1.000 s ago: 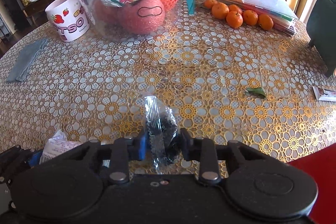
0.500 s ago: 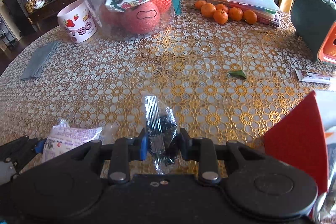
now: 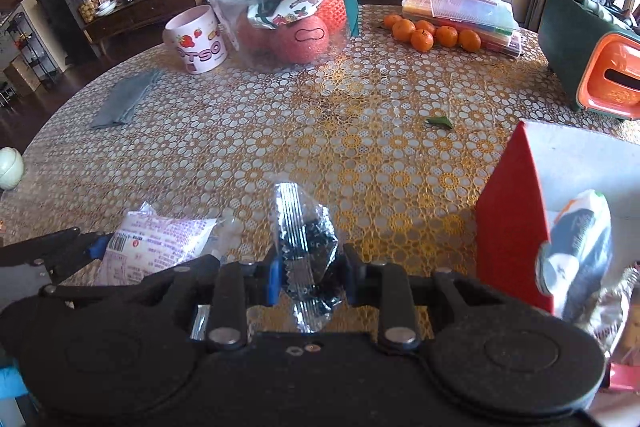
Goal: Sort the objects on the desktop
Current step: 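Carry the white bag and clear bag over the red shoebox with both grippers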
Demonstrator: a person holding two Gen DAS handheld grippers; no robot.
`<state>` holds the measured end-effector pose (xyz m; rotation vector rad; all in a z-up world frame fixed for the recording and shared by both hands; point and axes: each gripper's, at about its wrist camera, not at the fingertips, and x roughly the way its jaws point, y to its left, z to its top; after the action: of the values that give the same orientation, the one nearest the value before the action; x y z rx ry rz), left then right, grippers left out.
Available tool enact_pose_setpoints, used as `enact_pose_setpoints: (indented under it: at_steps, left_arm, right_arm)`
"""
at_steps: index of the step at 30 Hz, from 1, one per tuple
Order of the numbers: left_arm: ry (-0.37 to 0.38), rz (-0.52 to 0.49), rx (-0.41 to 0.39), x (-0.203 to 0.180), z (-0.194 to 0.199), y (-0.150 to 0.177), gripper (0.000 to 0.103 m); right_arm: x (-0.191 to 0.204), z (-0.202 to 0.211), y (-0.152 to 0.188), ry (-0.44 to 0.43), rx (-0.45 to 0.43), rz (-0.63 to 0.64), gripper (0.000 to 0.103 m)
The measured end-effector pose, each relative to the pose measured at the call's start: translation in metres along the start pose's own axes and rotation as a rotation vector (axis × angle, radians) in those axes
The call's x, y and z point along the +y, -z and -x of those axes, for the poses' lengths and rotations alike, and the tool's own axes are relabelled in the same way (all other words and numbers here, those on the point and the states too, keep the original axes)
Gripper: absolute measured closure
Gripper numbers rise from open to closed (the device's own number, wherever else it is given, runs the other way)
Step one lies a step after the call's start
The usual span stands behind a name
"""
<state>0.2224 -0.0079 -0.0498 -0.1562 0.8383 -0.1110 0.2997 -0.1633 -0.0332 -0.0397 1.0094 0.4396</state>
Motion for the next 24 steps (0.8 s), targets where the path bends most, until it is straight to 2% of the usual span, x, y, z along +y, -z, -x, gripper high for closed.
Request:
enact_pose_setpoints:
  at_steps: [13, 24]
  left_arm:
    - [0.056, -0.073, -0.029, -0.044, 0.053, 0.015, 0.036]
    - [0.127, -0.131, -0.047, -0.093, 0.072, 0.017, 0.036]
  right_arm:
    - [-0.010, 0.070, 0.035, -0.046, -0.055, -0.016, 0.075]
    - [-0.048, 0.119, 0.067, -0.046, -0.101, -0.076, 0.075]
